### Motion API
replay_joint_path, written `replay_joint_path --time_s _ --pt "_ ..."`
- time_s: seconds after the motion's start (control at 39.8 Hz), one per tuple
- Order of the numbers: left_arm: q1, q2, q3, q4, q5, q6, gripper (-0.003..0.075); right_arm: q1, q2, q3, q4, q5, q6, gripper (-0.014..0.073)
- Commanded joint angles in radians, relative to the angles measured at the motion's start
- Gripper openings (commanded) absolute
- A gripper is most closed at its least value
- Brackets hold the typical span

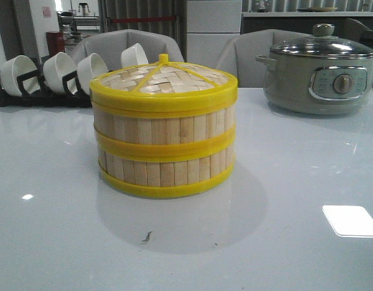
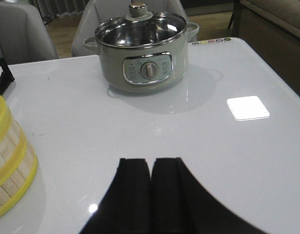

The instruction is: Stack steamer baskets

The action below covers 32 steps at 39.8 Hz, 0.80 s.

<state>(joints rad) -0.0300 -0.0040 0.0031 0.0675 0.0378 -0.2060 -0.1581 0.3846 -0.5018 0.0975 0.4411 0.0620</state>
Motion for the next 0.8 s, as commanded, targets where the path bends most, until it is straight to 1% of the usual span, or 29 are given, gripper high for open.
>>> replay_joint_path --time_s 0.0,0.1,0.55,0.6,0.7,0.78 --pt "0.003 -0.015 -0.01 -0.008 -0.119 -0.008 0.0085 -0.006 0.01 -0.026 0.005 -0.082 -0.011 0.0056" --pt "0.003 -0.015 0.005 -0.008 -0.144 -0.008 0.0085 -0.006 0.01 -0.026 0.005 -0.082 -0.011 0.0056" --pt "0.003 -0.015 0.005 -0.011 -0.14 -0.003 0.0085 -0.006 0.01 -0.026 0.005 -0.082 -0.011 0.0056" --pt "0.003 -0.015 0.005 -0.011 -0.138 0.012 0.0085 -0.006 0.01 -0.026 0.005 -0.082 -0.011 0.0056" --pt "0.003 -0.015 0.005 -0.051 -0.138 0.108 0.0085 -0.006 0.01 -0.026 0.005 -0.082 -0.011 0.0056" --pt "0.003 -0.015 0.005 -0.054 -0.138 0.141 0.0085 -0.006 0.01 -0.026 0.005 -0.082 -0.011 0.0056"
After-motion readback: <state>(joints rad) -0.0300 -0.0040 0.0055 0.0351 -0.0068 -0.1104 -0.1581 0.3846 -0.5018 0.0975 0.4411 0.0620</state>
